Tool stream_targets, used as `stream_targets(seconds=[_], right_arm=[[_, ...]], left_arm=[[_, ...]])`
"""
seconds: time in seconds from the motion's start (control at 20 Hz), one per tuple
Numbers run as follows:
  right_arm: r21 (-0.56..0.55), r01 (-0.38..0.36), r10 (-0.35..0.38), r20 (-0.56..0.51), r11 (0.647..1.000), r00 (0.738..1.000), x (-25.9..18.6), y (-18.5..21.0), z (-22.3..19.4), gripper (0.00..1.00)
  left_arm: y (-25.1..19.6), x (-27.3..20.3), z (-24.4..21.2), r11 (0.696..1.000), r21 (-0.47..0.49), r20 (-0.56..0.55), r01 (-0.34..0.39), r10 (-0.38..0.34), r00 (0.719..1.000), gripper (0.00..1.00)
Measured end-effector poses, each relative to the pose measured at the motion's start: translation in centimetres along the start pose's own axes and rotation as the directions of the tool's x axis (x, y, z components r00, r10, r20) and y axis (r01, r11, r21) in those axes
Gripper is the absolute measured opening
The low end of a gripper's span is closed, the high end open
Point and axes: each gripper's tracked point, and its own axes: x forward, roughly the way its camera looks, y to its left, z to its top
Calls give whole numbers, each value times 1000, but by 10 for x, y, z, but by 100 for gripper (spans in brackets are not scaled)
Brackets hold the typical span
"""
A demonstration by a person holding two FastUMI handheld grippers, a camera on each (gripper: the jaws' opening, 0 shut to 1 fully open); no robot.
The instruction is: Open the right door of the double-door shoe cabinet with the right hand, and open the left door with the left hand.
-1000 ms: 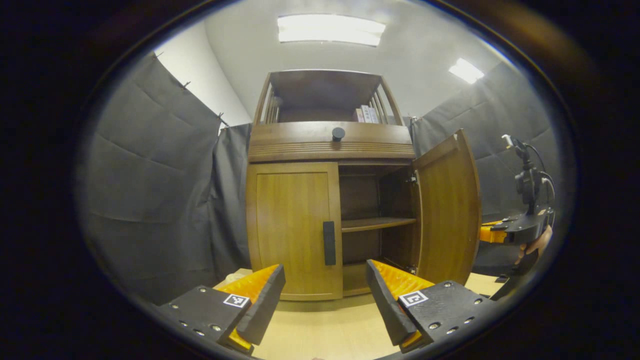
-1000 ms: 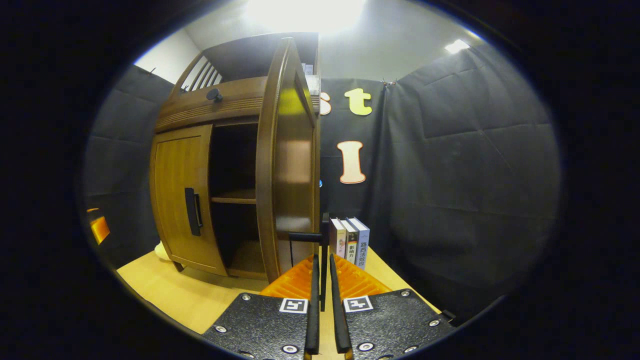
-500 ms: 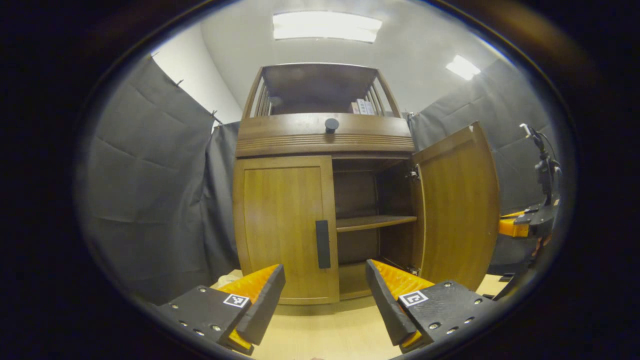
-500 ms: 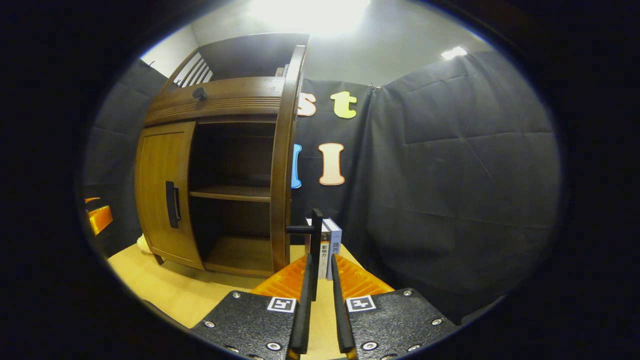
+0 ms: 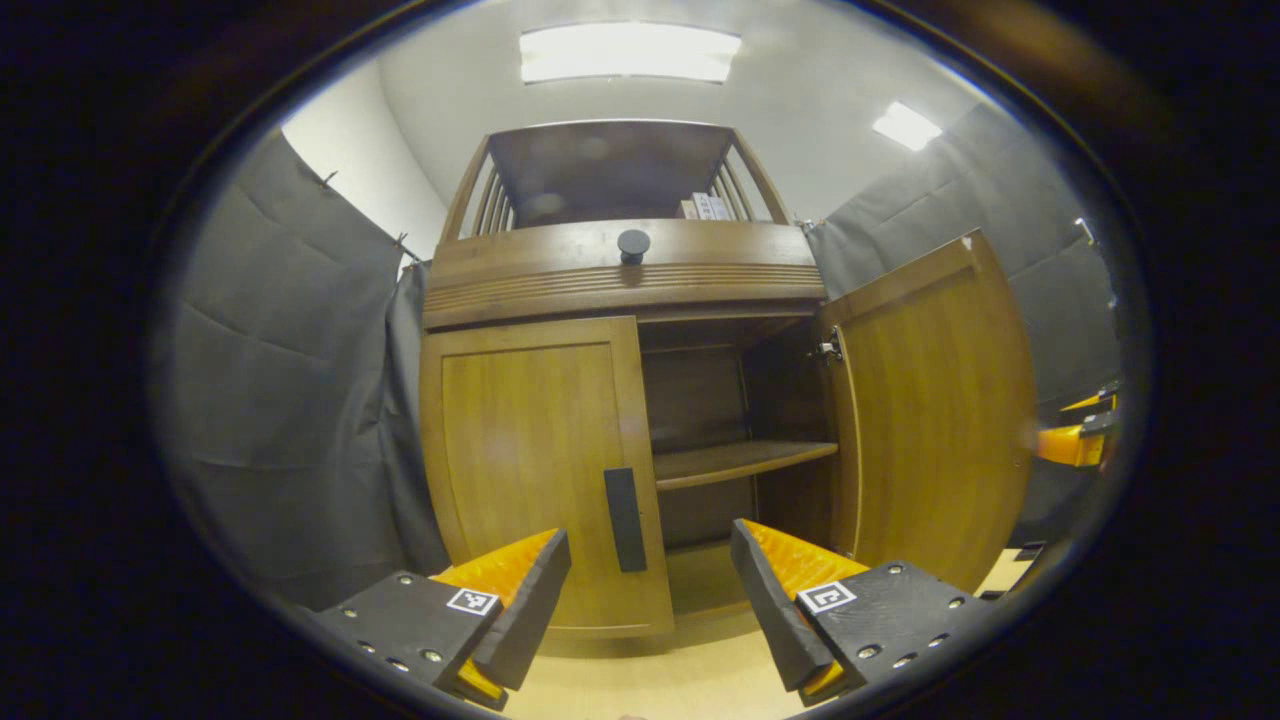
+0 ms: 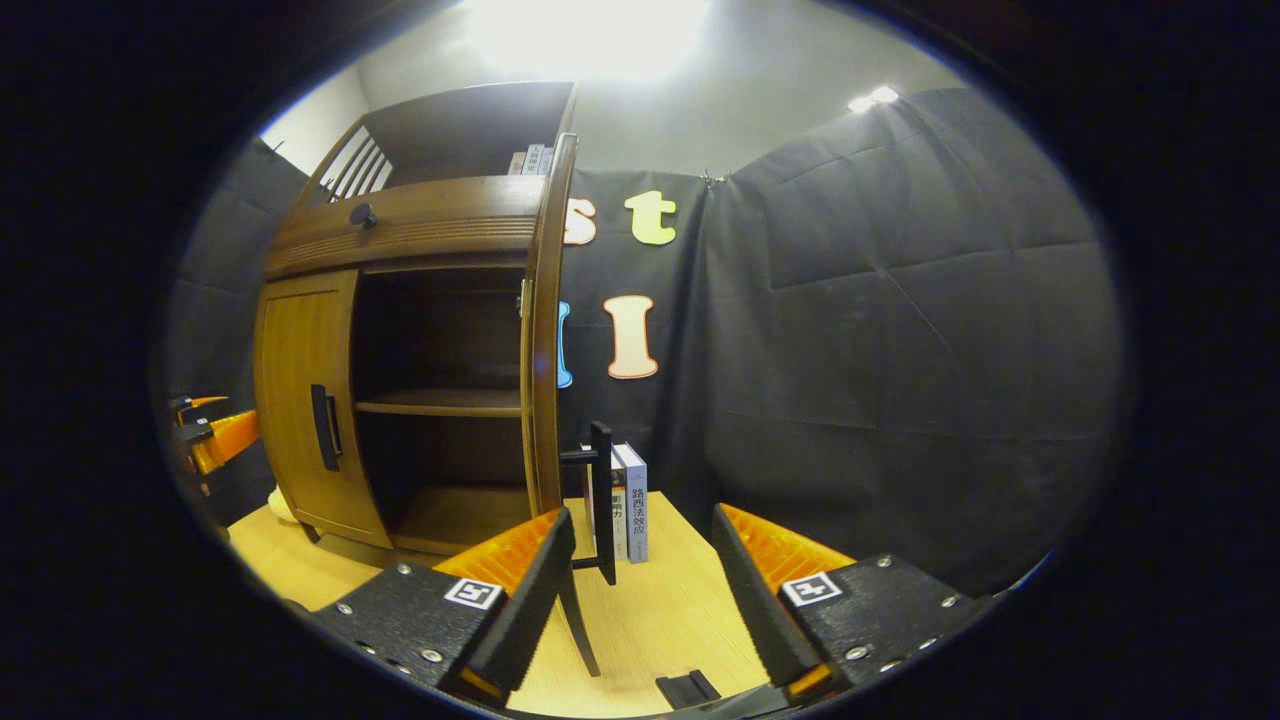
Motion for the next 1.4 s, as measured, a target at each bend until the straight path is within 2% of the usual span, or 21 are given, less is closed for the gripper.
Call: stream_targets(seconds=[0.1,0.35,0.75,0.9,1.25,1.4], right_arm=[[12,2,-2,2,1000,1000,-8,-3,1,94],[27,-5,5,5,1000,1000,-17,0,-2,94],[70,-20,23,-42,997,999,-19,11,-17,94],[65,-27,31,-57,998,998,-17,16,-21,92],[69,-69,74,-72,995,995,-18,37,-22,94],[70,-89,94,-74,994,993,-20,44,-22,94]], left_arm=[[3,19,3,1000,5,5,-11,11,1000,99],[11,62,-9,999,-16,-2,-36,36,999,99],[21,131,-53,996,23,-60,-84,85,995,99],[22,154,-70,997,15,-85,-80,81,993,99],[24,183,-99,998,-32,-151,-57,51,987,99],[24,190,-106,996,-63,-179,-68,56,982,60]])
